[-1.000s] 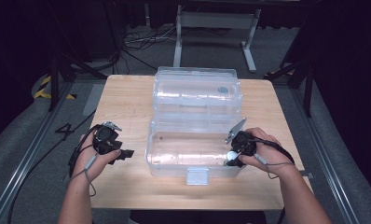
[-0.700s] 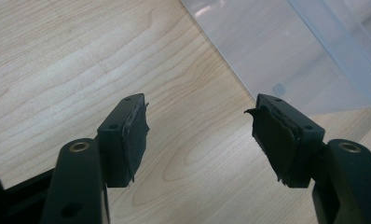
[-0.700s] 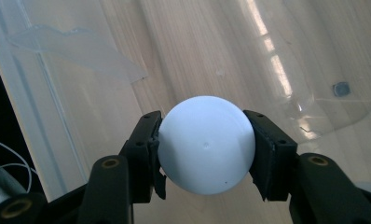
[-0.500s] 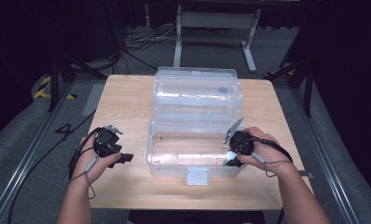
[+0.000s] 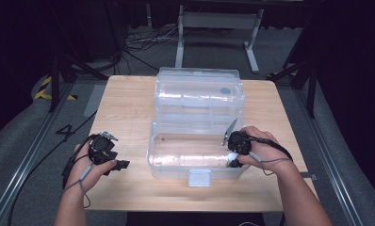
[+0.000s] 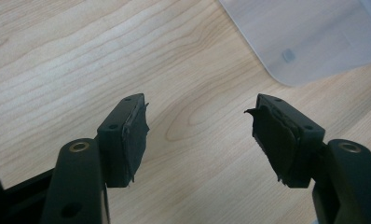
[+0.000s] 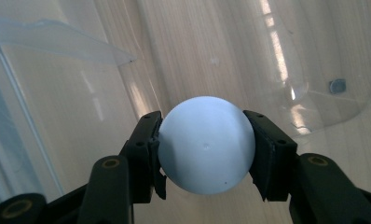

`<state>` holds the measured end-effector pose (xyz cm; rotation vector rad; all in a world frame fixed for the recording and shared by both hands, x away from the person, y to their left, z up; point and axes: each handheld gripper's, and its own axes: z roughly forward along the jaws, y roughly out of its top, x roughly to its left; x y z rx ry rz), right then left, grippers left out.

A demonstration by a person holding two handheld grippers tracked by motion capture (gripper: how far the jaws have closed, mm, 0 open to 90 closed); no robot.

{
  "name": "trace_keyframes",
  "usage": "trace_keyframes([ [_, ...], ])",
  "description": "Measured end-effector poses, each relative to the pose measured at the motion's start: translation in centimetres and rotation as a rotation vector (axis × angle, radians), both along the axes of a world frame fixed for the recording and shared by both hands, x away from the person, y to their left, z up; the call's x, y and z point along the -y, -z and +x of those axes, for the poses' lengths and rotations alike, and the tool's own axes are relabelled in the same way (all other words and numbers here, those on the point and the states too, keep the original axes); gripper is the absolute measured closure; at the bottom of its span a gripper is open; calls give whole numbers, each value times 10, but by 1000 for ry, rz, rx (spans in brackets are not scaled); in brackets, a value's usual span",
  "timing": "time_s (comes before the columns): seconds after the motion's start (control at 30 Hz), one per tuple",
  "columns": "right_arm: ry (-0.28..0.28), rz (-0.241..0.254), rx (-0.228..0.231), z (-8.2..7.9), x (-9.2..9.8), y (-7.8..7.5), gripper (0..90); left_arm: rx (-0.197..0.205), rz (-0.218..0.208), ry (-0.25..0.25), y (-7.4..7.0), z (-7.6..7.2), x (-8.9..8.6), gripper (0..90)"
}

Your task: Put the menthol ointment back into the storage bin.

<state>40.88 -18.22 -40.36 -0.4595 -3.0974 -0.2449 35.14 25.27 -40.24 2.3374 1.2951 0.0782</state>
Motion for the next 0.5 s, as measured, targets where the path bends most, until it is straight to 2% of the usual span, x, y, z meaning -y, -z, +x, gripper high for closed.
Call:
trace_keyframes([
  [0.27, -22, -11, 14, 2, -5, -1, 506, -4, 1, -3, 0, -4, -4, 360],
  [0.5, -67, -17, 21, 0, -7, 0, 506, -6, 3, 0, 1, -3, -2, 360],
])
